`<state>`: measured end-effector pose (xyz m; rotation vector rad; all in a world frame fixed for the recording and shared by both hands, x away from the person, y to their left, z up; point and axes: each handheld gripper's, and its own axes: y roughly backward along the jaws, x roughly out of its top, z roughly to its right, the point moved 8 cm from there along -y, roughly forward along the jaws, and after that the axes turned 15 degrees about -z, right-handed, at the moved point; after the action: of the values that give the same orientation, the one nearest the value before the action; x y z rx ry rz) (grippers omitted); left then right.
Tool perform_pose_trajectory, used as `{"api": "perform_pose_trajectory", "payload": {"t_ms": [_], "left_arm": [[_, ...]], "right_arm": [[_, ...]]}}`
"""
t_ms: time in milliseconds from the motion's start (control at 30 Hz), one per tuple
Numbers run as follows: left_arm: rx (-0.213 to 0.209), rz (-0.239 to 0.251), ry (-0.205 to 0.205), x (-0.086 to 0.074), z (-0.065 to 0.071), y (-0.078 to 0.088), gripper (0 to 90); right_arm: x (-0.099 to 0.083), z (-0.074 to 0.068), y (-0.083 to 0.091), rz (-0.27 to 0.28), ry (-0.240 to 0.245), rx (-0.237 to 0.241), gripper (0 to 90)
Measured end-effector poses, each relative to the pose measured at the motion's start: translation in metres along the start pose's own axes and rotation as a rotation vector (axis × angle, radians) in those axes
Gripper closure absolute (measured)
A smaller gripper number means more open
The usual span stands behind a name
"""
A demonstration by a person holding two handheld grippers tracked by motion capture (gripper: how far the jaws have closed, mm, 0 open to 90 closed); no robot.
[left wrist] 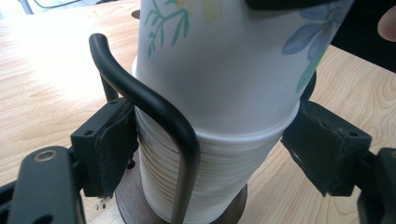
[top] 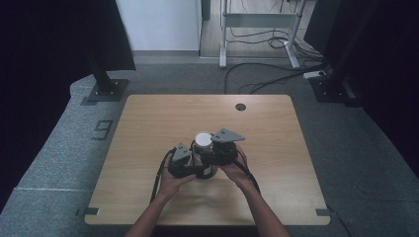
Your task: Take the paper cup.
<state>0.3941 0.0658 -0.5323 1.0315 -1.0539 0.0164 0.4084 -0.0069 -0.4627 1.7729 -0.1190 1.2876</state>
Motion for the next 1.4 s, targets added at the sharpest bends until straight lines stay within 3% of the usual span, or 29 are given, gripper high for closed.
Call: {"api": "perform_pose_trajectory", "payload": {"t_ms": [433, 1400], "left_arm": [[-0.013, 0.003, 0.021, 0.0009, -0.0004, 0.0019, 18.3], [-0.011, 0.002, 0.019, 0.0008, -0.0003, 0.0018, 18.6]], "right_arm": [[-0.0001, -0.0003, 0.0007, 0.005, 0.005, 0.002, 30.9], [0.0043, -0.0007, 0.0080, 0.040, 0.002, -0.001, 32.4]]}}
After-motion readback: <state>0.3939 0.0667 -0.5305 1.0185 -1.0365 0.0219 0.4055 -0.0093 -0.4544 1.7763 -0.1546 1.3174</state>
